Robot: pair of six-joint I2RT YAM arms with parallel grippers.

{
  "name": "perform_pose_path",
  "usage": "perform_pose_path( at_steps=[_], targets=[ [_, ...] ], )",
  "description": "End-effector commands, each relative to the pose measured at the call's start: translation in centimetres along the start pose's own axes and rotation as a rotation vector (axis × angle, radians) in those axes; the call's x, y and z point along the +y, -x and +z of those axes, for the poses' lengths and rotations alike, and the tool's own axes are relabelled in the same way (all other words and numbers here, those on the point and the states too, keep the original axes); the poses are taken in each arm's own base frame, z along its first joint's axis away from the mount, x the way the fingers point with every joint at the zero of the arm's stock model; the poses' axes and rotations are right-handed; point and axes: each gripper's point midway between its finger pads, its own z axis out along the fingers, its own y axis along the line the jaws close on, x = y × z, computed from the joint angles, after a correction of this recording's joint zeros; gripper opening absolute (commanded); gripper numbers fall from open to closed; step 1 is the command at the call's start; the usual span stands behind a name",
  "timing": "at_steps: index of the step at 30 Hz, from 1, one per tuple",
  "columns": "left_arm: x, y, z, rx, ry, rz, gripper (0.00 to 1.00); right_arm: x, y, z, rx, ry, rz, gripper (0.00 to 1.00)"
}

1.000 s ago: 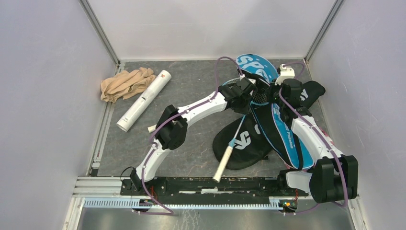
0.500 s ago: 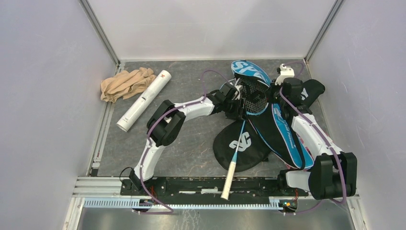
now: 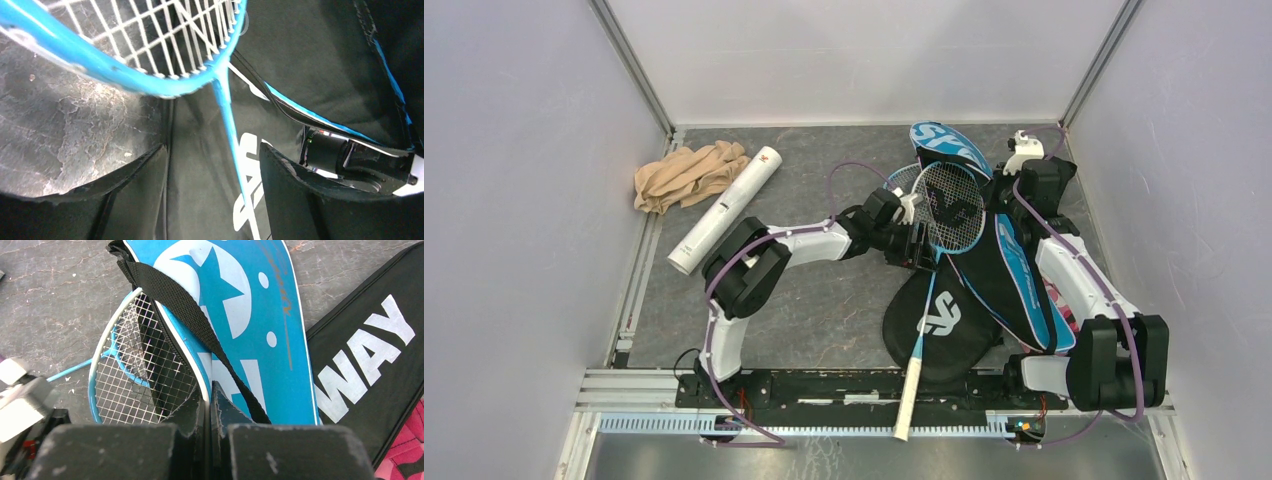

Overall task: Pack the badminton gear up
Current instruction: Place the racket in the racket bag.

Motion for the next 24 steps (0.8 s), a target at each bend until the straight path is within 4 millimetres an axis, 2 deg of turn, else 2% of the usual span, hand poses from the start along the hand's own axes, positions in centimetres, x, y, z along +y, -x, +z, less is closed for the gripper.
perform_pose_path(
  at_steps=[1, 6, 9, 16, 24],
  targets=[
    [-3.7, 2.6, -2.8, -0.112, -0.063, 0.16, 0.75, 0.6, 2.7, 0.1, -0.072, 0.026, 0.014, 0.0],
    [-5.0, 1.6, -4.1, -0.102, -0.086, 0.211, 0.78, 0.7, 1.9, 0.2, -0.062, 0.036, 0.014, 0.0],
    [-5.4, -0.7, -4.2, -0.057, -0.099, 0.227, 0.75, 0.5, 2.2, 0.1, -0.066, 0.029, 0.007, 0.0],
    [-3.6, -4.7, -3.3, 0.038, -0.082, 0.241, 0.62, 0.6, 2.3, -0.1, -0.07, 0.031, 0.001, 0.0],
    [-3.5, -7.8, -2.0, 0.103, -0.12, 0.244, 0.59, 0.6, 2.2, -0.2, -0.069, 0.033, -0.008, 0.0]
  ],
)
